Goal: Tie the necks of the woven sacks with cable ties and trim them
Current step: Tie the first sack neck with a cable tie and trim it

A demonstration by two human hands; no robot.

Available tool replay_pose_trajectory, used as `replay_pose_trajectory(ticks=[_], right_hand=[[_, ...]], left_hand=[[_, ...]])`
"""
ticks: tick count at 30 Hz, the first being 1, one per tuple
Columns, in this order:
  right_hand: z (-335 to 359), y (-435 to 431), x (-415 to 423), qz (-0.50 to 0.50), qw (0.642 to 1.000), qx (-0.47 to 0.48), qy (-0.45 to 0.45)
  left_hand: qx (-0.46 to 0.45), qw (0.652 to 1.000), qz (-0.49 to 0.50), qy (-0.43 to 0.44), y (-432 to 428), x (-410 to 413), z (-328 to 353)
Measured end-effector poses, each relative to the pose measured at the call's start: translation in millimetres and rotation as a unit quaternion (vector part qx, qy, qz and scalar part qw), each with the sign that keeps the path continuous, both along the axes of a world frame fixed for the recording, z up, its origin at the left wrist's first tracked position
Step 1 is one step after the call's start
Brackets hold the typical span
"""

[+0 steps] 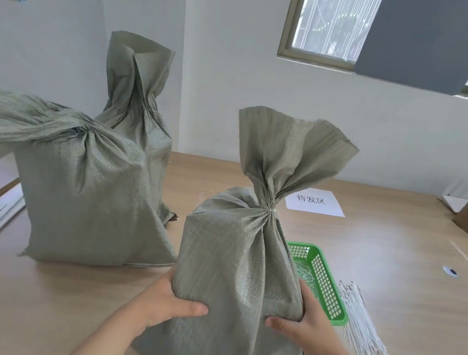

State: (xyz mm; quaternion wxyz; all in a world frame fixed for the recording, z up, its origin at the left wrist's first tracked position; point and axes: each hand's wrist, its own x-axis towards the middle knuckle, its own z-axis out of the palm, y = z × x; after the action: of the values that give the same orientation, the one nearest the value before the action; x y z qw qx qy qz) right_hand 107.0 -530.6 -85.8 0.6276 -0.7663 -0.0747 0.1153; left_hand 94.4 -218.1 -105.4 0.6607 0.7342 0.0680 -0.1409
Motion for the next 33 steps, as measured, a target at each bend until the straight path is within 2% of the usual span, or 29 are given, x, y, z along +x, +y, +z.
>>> replay_pose_trajectory(ticks=[13,22,33], right_hand=[[117.0,16.0,53.6,-0.008,0.997,0.008,-0.077],[156.9,-11.5,179.1,-0.001,0.994,-0.025,-0.106],[143.1,-2.6,349.3,0.047,0.993,-0.019,-0.102]], left_hand=[[-0.005,0.996,-0.024,-0.09,11.9,77.4,95.9],[0.029,0.989,-0.014,-0.143,-13.4,185.7,139.7],[0.058,0.988,0.038,-0.137,-6.4,334.3,128.7]])
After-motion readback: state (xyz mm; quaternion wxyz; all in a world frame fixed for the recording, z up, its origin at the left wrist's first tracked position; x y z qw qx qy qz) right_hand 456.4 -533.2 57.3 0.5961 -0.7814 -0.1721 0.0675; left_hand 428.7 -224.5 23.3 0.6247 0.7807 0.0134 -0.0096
